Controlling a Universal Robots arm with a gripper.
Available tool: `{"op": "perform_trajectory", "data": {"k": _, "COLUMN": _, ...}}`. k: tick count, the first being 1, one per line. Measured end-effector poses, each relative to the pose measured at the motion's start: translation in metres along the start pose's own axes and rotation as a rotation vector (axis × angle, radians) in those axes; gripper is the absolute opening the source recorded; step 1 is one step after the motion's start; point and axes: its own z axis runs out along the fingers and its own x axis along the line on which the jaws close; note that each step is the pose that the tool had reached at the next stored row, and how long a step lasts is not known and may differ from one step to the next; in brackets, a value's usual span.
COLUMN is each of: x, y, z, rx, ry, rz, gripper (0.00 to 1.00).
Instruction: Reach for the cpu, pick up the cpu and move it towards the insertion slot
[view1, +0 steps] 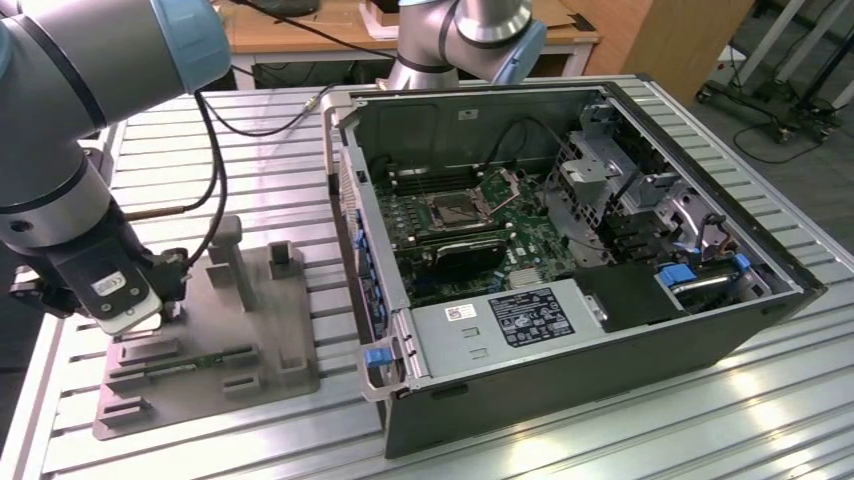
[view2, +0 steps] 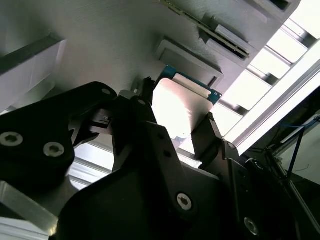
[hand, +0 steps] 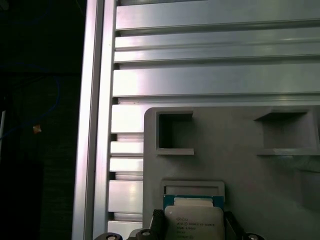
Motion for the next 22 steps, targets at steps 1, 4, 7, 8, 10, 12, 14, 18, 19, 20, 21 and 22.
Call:
{"op": "perform_trajectory", "data": {"k": 1, "x": 0.0000, "y": 0.0000, "z": -0.0005, "rx": 0.0000, "ry": 0.0000, "rz": 0.000, "gripper": 0.54}}
{"op": "perform_trajectory", "data": {"k": 4, "x": -0.0001, "y": 0.0002, "z": -0.0022, "rx": 0.0001, "ry": 0.0001, "rz": 0.000, "gripper": 0.54}}
{"op": "perform_trajectory", "data": {"k": 7, "x": -0.0001, "y": 0.0004, "z": -0.0043, "rx": 0.0000, "ry": 0.0000, "rz": 0.000, "gripper": 0.54}}
{"op": "perform_trajectory", "data": {"k": 8, "x": -0.0001, "y": 0.0005, "z": -0.0051, "rx": 0.0001, "ry": 0.0000, "rz": 0.000, "gripper": 0.54}}
{"op": "perform_trajectory", "data": {"k": 10, "x": -0.0001, "y": 0.0006, "z": -0.0063, "rx": 0.0000, "ry": -0.0001, "rz": 0.000, "gripper": 0.54}}
{"op": "perform_trajectory", "data": {"k": 12, "x": -0.0001, "y": 0.0007, "z": -0.0075, "rx": 0.0000, "ry": 0.0000, "rz": 0.000, "gripper": 0.54}}
{"op": "perform_trajectory", "data": {"k": 14, "x": -0.0001, "y": 0.0008, "z": -0.0086, "rx": 0.0000, "ry": -0.0001, "rz": 0.000, "gripper": 0.54}}
{"op": "perform_trajectory", "data": {"k": 18, "x": 0.0000, "y": 0.0011, "z": -0.0114, "rx": 0.0001, "ry": 0.0001, "rz": 0.000, "gripper": 0.54}}
{"op": "perform_trajectory", "data": {"k": 19, "x": 0.0000, "y": 0.0011, "z": -0.0121, "rx": 0.0001, "ry": 0.0001, "rz": 0.000, "gripper": 0.54}}
{"op": "perform_trajectory", "data": {"k": 20, "x": -0.0001, "y": 0.0012, "z": -0.0128, "rx": 0.0001, "ry": 0.0000, "rz": 0.000, "gripper": 0.54}}
{"op": "perform_trajectory", "data": {"k": 21, "x": 0.0000, "y": 0.0013, "z": -0.0134, "rx": 0.0001, "ry": 0.0001, "rz": 0.000, "gripper": 0.54}}
{"op": "perform_trajectory", "data": {"k": 22, "x": 0.0000, "y": 0.0013, "z": -0.0141, "rx": 0.0001, "ry": 0.0000, "rz": 0.000, "gripper": 0.54}}
